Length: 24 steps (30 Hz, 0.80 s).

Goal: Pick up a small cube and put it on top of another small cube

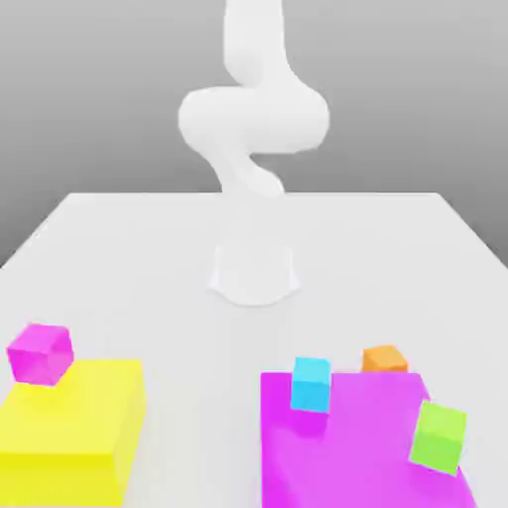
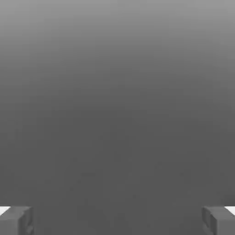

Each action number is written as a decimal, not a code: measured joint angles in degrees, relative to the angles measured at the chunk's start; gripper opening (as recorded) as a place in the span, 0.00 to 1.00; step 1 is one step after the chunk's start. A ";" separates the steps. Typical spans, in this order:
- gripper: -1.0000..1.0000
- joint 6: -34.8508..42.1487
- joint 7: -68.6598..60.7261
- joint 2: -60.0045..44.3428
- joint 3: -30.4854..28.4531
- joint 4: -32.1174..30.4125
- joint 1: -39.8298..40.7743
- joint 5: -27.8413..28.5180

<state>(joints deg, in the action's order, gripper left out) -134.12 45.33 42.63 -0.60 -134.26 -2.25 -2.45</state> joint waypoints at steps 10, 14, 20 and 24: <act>0.50 -9.06 -1.12 -13.46 1.26 -9.89 -8.61 -8.72; 0.50 -12.62 -0.82 -18.74 3.18 -13.76 -11.66 -11.19; 0.50 -18.19 0.90 -26.40 7.11 -19.62 -15.59 -13.20; 0.50 -22.11 3.33 -31.27 10.27 -23.61 -17.47 -12.80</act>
<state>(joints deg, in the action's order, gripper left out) -156.23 48.66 11.36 9.67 -157.87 -19.72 -15.26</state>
